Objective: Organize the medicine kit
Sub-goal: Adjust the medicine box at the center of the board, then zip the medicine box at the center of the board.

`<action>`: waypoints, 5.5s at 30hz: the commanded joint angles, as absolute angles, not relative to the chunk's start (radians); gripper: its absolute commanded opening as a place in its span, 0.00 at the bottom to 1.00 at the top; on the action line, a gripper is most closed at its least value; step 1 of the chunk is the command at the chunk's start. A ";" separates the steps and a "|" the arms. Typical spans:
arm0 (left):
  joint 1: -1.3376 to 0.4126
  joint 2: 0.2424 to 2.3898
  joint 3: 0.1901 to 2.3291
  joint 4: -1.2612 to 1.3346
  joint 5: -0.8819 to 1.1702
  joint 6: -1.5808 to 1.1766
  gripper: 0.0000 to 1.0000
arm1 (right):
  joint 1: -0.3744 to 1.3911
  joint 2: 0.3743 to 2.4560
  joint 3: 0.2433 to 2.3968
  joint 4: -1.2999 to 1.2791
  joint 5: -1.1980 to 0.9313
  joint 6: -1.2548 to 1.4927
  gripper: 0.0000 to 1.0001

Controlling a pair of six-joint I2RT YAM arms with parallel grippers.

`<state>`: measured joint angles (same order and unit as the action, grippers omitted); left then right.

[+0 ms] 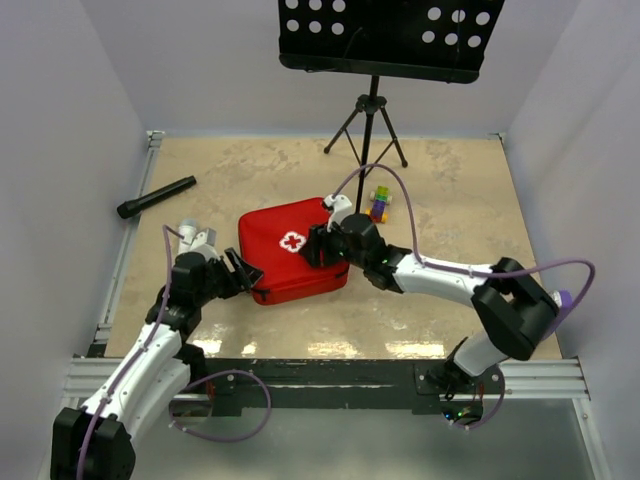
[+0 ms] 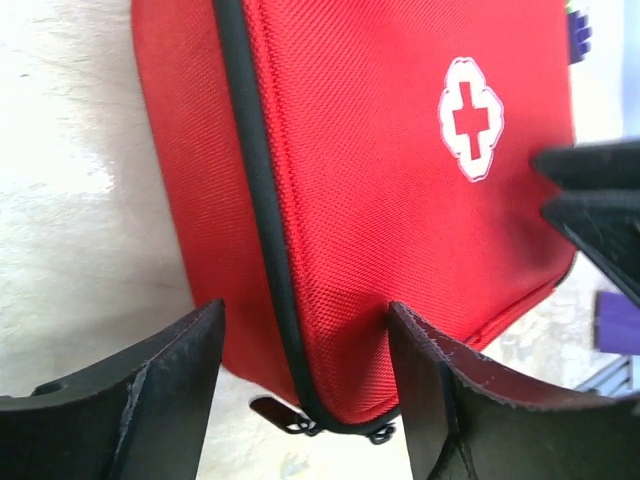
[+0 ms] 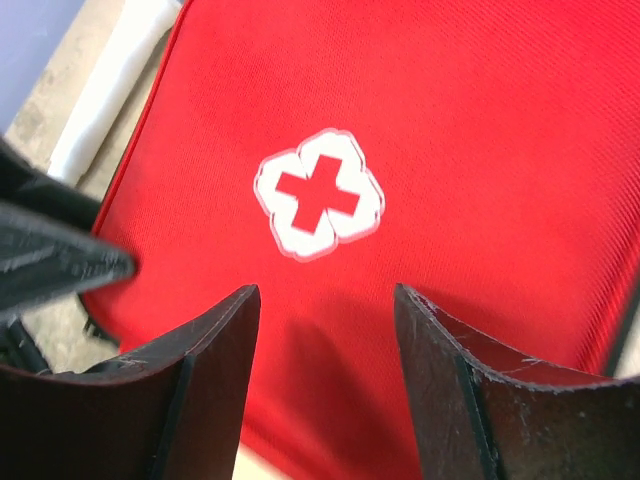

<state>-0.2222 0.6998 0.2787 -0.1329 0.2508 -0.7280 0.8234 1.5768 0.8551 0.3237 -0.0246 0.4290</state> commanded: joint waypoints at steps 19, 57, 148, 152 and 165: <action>-0.249 0.612 0.149 0.106 0.370 -0.822 0.48 | 0.942 1.117 0.546 0.301 -0.006 0.609 0.64; -0.276 0.635 0.140 0.100 0.330 -0.769 0.48 | 0.772 1.445 0.910 0.135 0.144 0.562 0.67; -0.397 0.623 0.109 0.222 0.199 -0.695 0.49 | 0.615 1.713 1.006 0.261 -0.143 0.436 0.72; -0.397 0.621 0.109 0.212 0.207 -0.695 0.46 | 0.615 1.712 1.011 0.258 -0.143 0.434 0.71; -0.397 0.592 0.092 0.110 0.170 -0.764 0.39 | 0.615 1.720 1.019 0.261 -0.153 0.434 0.71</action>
<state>-0.3939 0.5888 0.0998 0.1314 0.1970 -0.7410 0.5964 1.7535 1.0138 0.2729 -0.0818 0.4259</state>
